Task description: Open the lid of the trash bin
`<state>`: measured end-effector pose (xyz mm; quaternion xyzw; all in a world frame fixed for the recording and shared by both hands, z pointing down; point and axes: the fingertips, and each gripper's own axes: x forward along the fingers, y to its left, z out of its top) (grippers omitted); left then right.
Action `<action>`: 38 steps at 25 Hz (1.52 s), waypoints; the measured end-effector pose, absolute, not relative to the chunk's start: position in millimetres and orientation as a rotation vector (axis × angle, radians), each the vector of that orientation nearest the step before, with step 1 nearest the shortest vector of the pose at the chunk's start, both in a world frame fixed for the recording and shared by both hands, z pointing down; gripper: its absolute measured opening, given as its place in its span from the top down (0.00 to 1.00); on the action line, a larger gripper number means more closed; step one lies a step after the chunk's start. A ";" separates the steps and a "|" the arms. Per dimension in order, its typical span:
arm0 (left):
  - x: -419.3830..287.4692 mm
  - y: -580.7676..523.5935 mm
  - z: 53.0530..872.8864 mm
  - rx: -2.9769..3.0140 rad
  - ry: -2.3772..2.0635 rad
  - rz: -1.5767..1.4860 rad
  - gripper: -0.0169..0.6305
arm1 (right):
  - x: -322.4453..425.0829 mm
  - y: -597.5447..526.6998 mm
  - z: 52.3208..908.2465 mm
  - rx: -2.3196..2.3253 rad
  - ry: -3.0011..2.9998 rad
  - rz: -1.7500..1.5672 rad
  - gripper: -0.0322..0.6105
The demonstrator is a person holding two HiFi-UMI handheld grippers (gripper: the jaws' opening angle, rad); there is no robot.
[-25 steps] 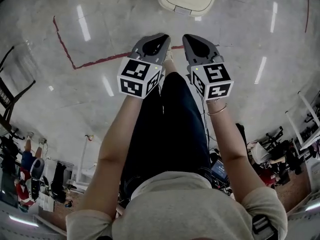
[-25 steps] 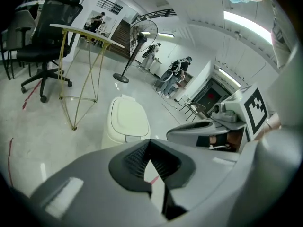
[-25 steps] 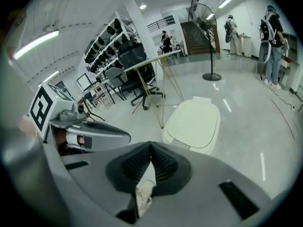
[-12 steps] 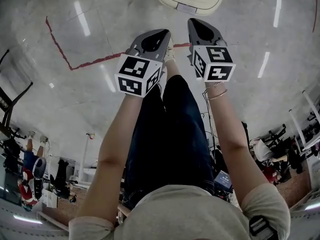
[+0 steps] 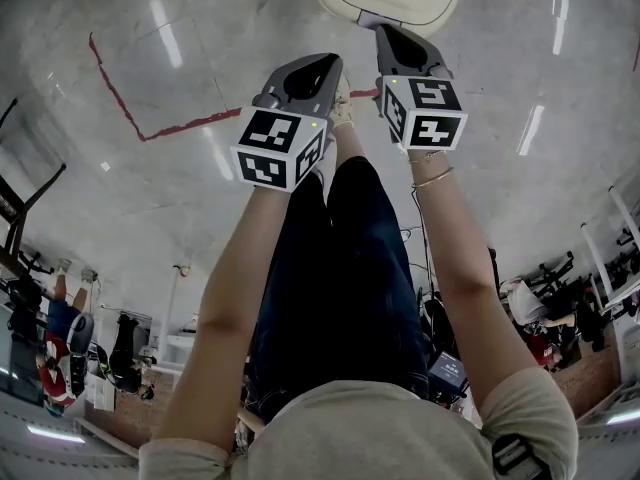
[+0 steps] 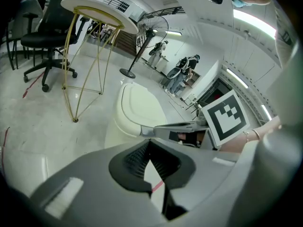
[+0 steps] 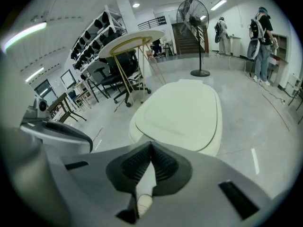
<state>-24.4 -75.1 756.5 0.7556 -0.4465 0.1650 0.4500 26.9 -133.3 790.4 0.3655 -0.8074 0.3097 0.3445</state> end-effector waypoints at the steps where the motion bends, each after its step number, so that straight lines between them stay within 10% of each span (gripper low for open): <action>1: -24.9 -77.4 755.2 1.875 -1.104 0.405 0.96 | 27.0 -134.1 792.5 0.959 -2.093 0.821 0.94; 38: -42.0 -79.1 746.1 1.861 -1.082 0.456 0.96 | 21.2 -133.7 809.1 0.838 -1.972 0.813 0.94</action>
